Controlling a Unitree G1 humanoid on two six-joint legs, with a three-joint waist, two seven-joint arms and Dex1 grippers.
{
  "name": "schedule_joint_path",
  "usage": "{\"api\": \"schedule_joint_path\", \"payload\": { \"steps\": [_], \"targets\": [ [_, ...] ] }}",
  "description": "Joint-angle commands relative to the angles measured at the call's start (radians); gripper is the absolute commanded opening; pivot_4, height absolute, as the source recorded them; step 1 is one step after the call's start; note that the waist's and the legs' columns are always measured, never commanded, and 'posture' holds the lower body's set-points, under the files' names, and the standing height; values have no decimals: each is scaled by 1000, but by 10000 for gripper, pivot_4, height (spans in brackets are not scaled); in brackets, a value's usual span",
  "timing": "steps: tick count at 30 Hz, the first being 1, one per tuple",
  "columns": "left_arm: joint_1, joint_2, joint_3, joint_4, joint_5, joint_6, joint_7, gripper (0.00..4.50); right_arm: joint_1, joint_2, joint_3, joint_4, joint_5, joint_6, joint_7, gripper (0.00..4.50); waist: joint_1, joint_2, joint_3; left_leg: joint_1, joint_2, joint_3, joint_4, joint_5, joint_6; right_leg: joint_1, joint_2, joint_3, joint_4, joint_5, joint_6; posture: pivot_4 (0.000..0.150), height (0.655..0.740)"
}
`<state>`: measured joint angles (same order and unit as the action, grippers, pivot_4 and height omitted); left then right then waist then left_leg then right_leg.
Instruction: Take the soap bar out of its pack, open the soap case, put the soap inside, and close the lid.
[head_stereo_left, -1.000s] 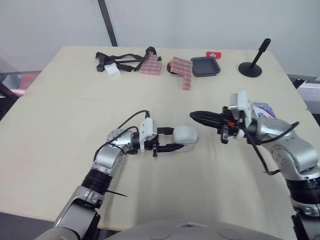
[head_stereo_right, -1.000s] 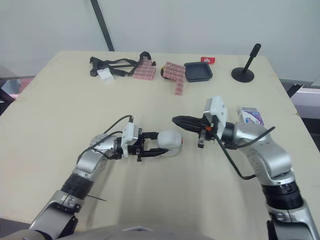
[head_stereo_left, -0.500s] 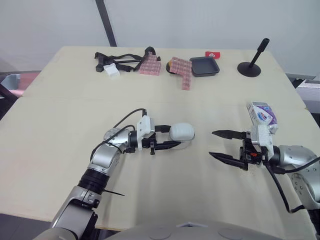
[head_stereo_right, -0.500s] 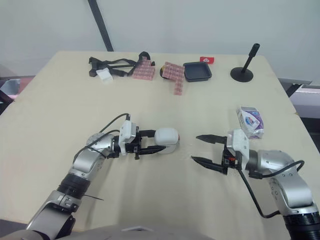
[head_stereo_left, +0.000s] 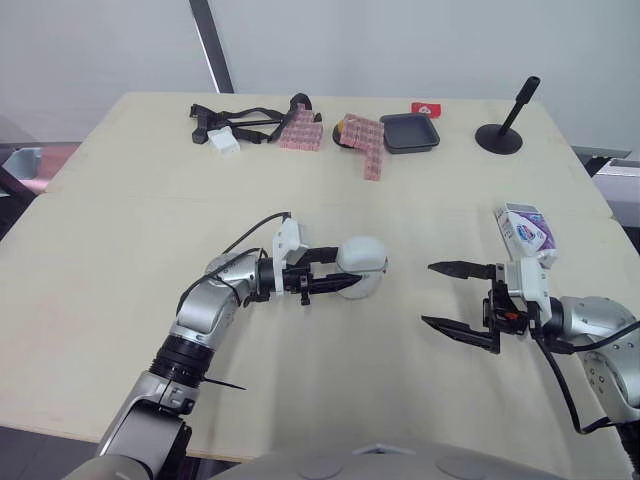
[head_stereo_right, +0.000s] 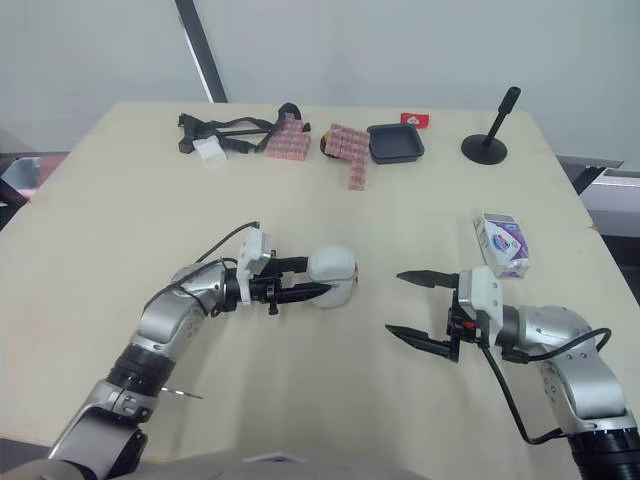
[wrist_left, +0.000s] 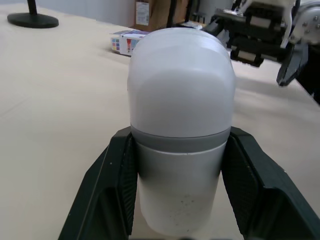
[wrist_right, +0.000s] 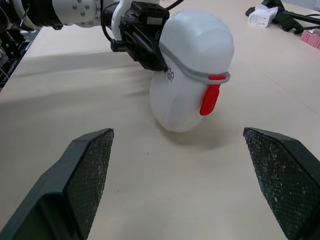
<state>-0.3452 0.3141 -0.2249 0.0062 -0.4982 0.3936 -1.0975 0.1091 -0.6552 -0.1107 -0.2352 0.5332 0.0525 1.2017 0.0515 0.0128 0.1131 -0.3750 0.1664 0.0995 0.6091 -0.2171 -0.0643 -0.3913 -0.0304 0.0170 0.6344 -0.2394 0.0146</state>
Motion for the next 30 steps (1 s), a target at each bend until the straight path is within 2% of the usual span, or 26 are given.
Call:
{"api": "schedule_joint_path", "payload": {
  "steps": [1, 3, 6, 11, 19, 30],
  "targets": [
    [-68, 30, 73, -129, -252, 428, 91, 18675, -13, -13, -12, -43, 33, 17, 6, 44539, 1, 0, 0, 0, 0, 0, 0, 0, 0, -1, 0, 0, 0, 0, 0, 1500, 7400],
    [-104, 20, 133, -131, -376, 642, 187, 18675, -8, -14, -4, -59, 35, 23, 10, 44539, 3, 1, 0, 0, 0, 0, 1, 0, 0, -2, 0, 0, 1, 0, 0, 1500, 7400],
    [-131, 14, 192, -119, -479, 867, 291, 18675, -5, -14, -1, -72, 32, 22, 12, 44539, 3, 0, 0, -1, -1, 0, 1, 0, 0, -2, 0, 0, 0, 0, 0, 1500, 7400],
    [-132, 15, 237, -99, -541, 1116, 398, 18675, -10, -15, 0, -71, 25, 16, 16, 44539, 2, 0, 0, -4, -1, 0, 0, 0, -1, -1, 1, 1, -1, 0, 0, 1500, 7400],
    [-153, -43, 288, 23, -444, 1187, 548, 18675, 17, -17, -1, -87, 28, 13, 21, 44539, 4, 0, 1, -2, -1, -1, 0, 0, -1, 4, 0, 0, -4, 2, 4, 1500, 7400],
    [-164, -12, 220, 70, -384, 1158, 532, 18675, 20, -4, 12, -87, 24, 9, 15, 44539, 3, 0, 1, 1, -1, -2, -2, 0, -1, 8, 0, -1, -8, 2, 4, 1500, 7400]
  ]
}}
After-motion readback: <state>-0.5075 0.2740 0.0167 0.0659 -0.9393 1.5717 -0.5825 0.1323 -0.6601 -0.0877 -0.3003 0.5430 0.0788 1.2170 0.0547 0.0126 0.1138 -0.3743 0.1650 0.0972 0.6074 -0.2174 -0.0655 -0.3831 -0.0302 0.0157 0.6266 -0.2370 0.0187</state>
